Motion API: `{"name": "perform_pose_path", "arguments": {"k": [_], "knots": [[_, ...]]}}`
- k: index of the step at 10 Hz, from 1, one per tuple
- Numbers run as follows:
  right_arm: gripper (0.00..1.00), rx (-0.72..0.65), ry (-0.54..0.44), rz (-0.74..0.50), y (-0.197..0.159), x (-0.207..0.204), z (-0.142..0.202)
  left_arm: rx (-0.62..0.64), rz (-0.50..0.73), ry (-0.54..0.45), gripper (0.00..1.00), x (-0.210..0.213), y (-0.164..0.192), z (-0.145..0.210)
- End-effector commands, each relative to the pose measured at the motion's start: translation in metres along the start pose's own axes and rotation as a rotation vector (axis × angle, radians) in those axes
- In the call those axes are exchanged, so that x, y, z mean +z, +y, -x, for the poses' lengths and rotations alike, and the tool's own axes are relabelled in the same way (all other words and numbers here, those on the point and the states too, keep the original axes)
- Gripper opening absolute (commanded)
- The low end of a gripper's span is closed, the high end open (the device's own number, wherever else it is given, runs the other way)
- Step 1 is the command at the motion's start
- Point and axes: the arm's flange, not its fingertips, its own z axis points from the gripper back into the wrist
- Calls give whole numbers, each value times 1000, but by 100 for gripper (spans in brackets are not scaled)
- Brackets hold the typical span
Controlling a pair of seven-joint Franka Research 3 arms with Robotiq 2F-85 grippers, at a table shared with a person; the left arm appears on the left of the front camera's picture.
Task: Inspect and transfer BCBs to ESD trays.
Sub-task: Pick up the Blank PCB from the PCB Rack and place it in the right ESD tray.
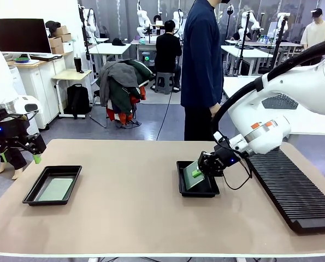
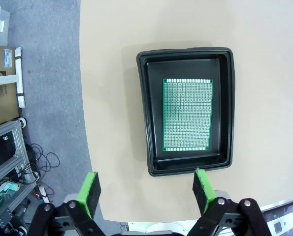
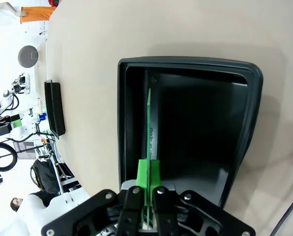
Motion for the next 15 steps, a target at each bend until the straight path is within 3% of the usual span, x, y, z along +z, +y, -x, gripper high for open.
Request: {"name": "perform_pose_path", "arguments": {"k": [1,6,15], "knots": [[3,2,3,-4,0,0,0,-9,-1,1,100,0,1,0],[3,-15,3,107,24,7,10,-9,-1,1,100,0,1,0],[24,-29,21,268,48,11,9,-9,-1,1,100,0,1,0]]}}
